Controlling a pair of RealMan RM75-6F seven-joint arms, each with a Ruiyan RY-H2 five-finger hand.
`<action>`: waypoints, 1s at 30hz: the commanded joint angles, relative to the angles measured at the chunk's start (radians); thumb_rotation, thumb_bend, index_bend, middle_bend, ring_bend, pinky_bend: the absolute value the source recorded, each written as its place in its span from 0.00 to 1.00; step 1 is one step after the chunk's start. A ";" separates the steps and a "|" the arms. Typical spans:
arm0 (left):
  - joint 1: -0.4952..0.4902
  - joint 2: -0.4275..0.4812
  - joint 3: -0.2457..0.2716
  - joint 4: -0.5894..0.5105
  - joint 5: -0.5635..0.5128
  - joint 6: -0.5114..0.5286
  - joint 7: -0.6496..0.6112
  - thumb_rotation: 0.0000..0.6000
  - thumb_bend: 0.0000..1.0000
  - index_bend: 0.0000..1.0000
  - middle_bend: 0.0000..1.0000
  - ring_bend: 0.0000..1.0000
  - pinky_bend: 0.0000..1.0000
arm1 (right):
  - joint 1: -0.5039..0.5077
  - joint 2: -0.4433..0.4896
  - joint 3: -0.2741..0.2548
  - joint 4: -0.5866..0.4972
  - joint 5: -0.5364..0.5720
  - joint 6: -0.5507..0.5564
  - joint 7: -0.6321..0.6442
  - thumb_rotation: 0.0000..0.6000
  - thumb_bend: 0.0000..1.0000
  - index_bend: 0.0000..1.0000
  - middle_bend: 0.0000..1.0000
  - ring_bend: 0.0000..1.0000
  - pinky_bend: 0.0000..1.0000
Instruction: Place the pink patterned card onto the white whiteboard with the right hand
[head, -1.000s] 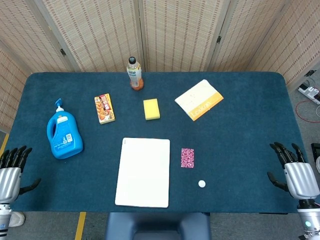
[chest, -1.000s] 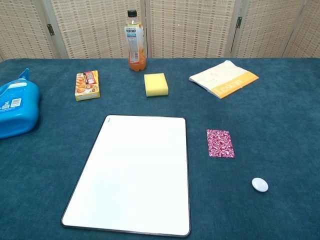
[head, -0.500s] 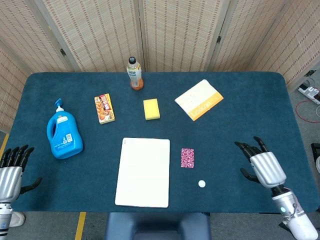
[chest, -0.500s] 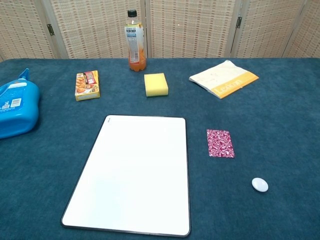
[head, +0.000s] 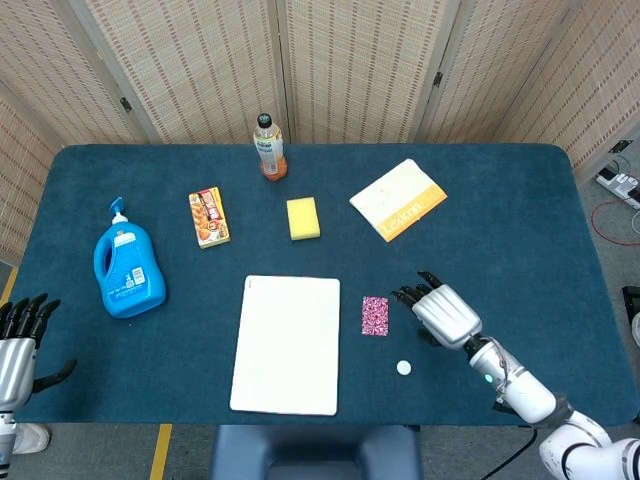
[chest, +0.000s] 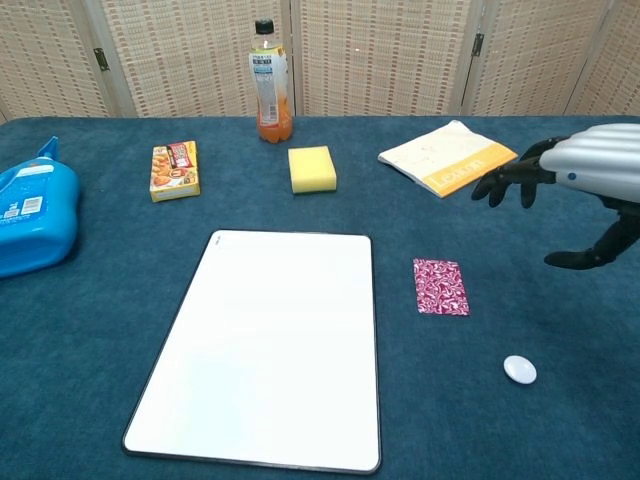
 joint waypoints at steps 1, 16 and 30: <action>0.002 0.000 0.002 0.001 0.000 0.001 -0.002 1.00 0.25 0.16 0.10 0.09 0.00 | 0.031 -0.050 0.011 0.008 0.061 -0.025 -0.099 1.00 0.33 0.21 0.23 0.27 0.12; 0.006 -0.004 0.010 0.010 0.008 -0.004 -0.015 1.00 0.25 0.17 0.10 0.09 0.00 | 0.181 -0.111 -0.042 0.136 0.026 -0.163 -0.184 1.00 0.33 0.27 0.10 0.10 0.08; 0.008 -0.005 0.008 0.011 -0.004 -0.010 -0.013 1.00 0.25 0.18 0.10 0.09 0.00 | 0.295 -0.237 -0.160 0.446 -0.277 -0.065 0.087 1.00 0.33 0.31 0.11 0.11 0.07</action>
